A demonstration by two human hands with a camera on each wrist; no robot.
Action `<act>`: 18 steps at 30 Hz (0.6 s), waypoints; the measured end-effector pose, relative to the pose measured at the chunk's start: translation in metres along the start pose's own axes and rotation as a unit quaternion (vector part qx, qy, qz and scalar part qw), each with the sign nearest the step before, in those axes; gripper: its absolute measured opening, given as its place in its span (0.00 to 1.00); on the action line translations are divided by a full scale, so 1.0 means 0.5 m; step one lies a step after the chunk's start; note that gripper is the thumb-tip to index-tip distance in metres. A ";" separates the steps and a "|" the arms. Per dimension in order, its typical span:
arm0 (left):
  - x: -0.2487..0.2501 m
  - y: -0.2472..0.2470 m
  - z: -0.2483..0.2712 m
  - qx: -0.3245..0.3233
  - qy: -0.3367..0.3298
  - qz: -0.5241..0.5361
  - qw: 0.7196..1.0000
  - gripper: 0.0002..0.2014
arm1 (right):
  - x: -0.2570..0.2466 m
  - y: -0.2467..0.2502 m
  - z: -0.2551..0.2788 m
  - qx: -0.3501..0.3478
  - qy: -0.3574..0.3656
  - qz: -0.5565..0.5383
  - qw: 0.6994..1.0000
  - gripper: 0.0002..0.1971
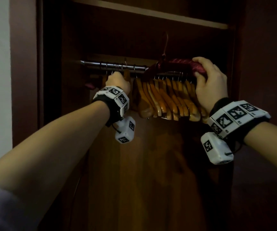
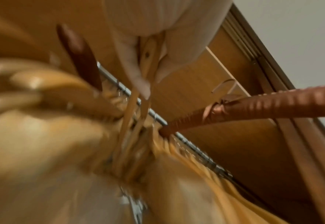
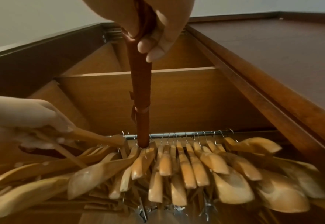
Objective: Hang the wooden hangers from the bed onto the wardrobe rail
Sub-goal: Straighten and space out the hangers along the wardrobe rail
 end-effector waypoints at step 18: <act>-0.015 -0.068 0.045 -0.088 0.012 0.011 0.996 0.15 | -0.031 0.069 0.000 0.020 0.021 -0.039 0.999 0.20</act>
Point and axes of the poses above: each hand's wrist, its own z-axis away from the middle knuckle, its own y-axis out of the back of the hand, x = y × z, the point moved 10 cm from there along -z, towards the middle knuckle, and after that the axes turned 1 degree about y, right-handed, at the moved point
